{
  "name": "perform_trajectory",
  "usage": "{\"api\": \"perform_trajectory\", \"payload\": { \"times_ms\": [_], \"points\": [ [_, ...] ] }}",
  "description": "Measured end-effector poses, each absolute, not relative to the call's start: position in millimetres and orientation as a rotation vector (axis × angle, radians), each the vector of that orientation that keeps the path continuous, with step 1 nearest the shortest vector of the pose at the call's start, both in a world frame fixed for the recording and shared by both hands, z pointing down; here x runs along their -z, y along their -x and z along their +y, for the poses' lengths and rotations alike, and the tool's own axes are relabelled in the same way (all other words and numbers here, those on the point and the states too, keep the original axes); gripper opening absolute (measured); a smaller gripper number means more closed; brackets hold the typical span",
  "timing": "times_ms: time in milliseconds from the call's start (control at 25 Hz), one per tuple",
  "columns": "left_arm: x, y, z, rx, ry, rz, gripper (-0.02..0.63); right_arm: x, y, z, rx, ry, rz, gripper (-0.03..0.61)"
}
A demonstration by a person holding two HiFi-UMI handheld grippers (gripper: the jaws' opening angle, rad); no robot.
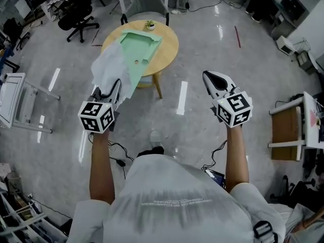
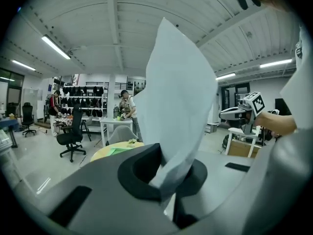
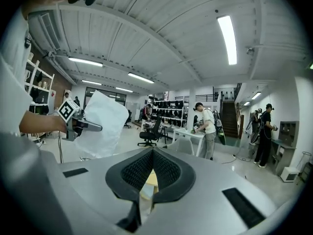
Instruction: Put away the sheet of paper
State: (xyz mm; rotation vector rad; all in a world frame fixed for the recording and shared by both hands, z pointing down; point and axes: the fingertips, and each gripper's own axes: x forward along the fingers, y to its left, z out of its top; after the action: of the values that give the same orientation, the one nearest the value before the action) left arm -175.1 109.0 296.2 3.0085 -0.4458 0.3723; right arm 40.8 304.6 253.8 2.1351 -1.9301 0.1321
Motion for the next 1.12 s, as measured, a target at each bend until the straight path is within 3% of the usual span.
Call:
{"api": "perform_trajectory", "payload": {
  "times_ms": [400,1120],
  "points": [
    [-323.9,149.9,-7.5,-0.397,-2.890,-0.566,0.017,-303.1,-91.9,177.2,-0.286,-2.028,-1.956,0.026],
    [-391.0,121.0,-102.4,-0.370,-2.515,-0.775,0.017,-387.6,-167.6,-15.6,-0.444,-1.728,-2.039,0.046]
  ]
}}
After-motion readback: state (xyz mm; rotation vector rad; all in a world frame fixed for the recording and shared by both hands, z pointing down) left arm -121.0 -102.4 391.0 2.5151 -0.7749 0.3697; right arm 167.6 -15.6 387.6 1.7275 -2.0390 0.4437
